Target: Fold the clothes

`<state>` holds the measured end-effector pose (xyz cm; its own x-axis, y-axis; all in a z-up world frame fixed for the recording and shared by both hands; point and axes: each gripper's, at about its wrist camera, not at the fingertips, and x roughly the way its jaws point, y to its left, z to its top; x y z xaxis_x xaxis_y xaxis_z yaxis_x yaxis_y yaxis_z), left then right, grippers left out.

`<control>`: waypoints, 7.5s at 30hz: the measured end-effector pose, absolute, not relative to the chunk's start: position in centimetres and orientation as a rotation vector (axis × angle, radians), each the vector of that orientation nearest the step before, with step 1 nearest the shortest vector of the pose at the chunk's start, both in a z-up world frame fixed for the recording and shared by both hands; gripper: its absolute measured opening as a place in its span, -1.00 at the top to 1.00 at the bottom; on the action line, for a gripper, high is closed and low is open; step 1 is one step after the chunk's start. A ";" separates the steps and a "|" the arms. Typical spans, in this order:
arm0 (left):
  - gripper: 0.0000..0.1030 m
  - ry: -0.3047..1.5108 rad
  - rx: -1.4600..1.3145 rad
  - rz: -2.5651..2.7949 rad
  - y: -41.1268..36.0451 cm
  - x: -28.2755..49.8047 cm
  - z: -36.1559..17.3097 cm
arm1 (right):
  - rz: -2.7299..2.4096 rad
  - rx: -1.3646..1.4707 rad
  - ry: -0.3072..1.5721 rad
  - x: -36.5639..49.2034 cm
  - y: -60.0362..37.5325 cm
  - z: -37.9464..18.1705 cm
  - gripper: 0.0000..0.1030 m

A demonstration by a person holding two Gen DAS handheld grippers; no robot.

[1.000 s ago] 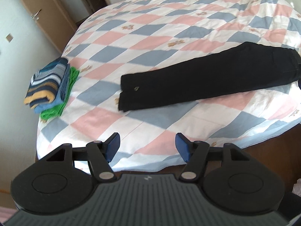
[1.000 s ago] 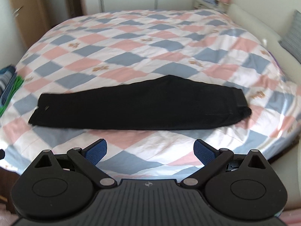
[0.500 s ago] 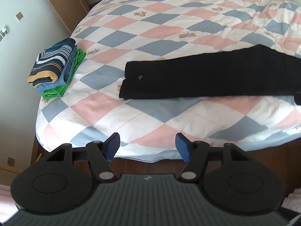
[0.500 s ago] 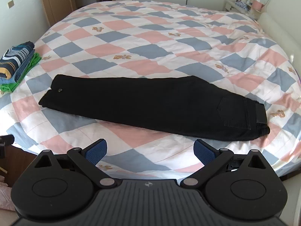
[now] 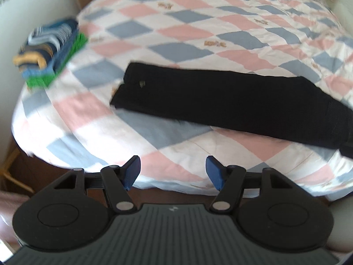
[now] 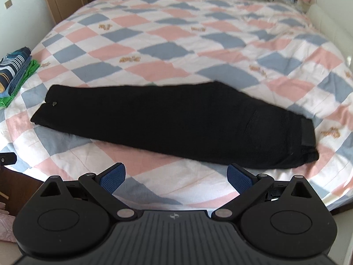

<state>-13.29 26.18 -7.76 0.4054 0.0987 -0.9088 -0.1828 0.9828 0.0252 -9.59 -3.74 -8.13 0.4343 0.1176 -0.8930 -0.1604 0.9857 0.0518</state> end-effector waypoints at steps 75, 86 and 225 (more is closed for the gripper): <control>0.47 0.811 0.288 -0.806 6.2 -0.4 -23.0 | 0.222 1.294 1.166 2.3 -19.2 -32.6 -0.33; 0.52 0.901 0.046 -0.536 16.0 8.1 -21.3 | 0.239 0.929 1.086 5.5 -14.0 -30.9 0.71; 0.23 0.803 0.954 -1.290 15.5 11.6 -13.8 | -0.710 0.520 1.022 -6.8 11.2 -15.1 -0.44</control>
